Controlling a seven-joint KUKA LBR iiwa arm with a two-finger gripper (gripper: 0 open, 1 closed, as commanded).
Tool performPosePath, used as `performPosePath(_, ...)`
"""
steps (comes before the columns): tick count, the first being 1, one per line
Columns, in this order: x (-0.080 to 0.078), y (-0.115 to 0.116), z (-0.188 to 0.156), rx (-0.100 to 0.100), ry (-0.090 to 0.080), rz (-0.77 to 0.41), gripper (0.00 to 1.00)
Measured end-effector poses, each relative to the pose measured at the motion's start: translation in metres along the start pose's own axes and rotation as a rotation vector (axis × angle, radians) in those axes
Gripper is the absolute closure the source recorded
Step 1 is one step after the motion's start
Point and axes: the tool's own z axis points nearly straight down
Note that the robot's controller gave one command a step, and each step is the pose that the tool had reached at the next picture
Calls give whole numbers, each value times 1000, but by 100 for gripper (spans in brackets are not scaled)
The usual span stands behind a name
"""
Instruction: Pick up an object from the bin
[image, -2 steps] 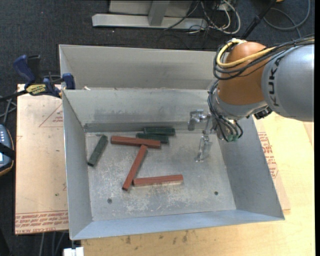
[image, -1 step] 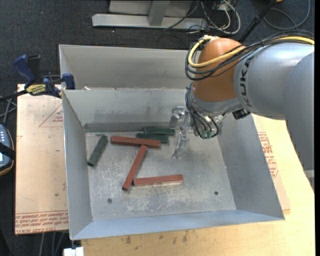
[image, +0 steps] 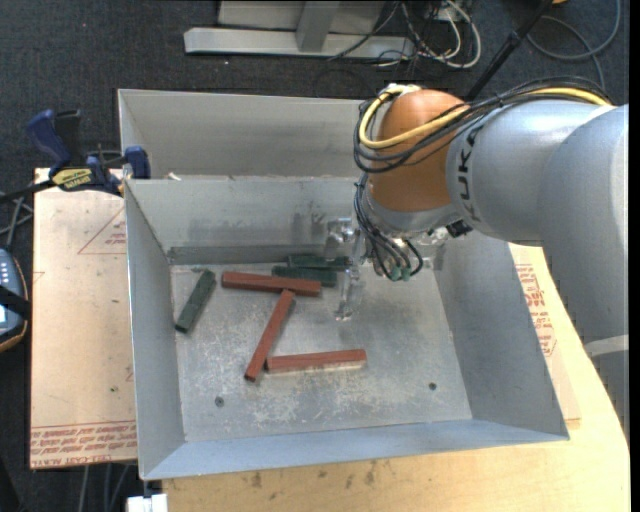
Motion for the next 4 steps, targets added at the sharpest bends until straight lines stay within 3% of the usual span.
performPosePath(1,-6,27,40,3,-1,324,100)
performPosePath(2,-6,27,40,4,-1,323,100)
performPosePath(3,11,45,43,4,9,242,0)
performPosePath(4,11,45,43,4,9,241,0)
